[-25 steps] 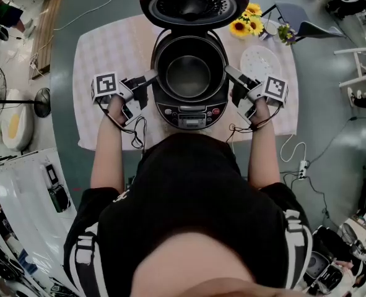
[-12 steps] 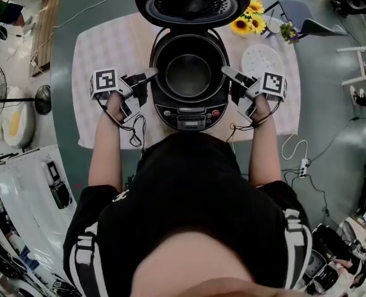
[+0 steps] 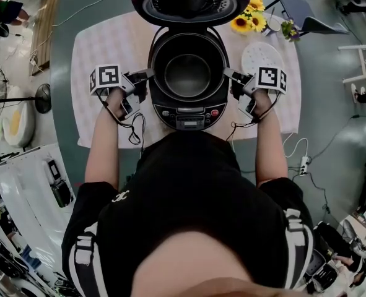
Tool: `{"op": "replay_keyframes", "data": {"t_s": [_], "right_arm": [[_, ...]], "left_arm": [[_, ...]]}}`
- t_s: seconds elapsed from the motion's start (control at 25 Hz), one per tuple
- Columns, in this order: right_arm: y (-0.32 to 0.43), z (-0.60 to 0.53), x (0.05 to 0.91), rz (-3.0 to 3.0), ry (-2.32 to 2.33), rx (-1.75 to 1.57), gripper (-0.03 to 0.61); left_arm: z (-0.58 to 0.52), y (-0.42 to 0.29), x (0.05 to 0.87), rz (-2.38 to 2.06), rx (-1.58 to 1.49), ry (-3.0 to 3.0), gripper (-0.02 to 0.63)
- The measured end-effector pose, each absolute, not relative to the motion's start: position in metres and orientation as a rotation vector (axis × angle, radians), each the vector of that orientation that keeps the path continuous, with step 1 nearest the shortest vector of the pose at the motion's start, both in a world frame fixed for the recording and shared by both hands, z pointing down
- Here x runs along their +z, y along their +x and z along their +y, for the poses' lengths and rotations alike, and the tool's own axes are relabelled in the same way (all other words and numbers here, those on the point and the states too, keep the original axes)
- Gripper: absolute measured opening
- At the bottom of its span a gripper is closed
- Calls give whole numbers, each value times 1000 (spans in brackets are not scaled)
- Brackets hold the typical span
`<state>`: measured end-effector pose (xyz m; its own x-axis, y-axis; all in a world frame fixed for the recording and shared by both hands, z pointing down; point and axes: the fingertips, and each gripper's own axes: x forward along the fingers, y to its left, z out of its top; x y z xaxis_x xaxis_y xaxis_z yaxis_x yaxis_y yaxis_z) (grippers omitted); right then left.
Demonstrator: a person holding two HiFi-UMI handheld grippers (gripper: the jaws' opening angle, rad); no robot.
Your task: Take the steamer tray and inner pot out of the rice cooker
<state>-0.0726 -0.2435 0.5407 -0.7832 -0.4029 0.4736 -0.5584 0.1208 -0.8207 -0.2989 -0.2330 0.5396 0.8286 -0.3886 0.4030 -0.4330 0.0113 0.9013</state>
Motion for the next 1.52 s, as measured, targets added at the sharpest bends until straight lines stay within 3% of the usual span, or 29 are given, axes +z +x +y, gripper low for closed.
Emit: {"op": "replay_keyframes", "data": {"t_s": [0.52,0.92,1.52], "right_arm": [[-75,-244,537,-2273,930,1802,12],[-66,-239,460,-2553,910,1675,11],[-43,-212,379,-2731,913,1601,12]], "left_arm": [[-230,-297,537,-707,55,1648,8],[-220,-293,453,-583,-178,1805,9],[-198,-262,369,-494,-269,1920,9]]}}
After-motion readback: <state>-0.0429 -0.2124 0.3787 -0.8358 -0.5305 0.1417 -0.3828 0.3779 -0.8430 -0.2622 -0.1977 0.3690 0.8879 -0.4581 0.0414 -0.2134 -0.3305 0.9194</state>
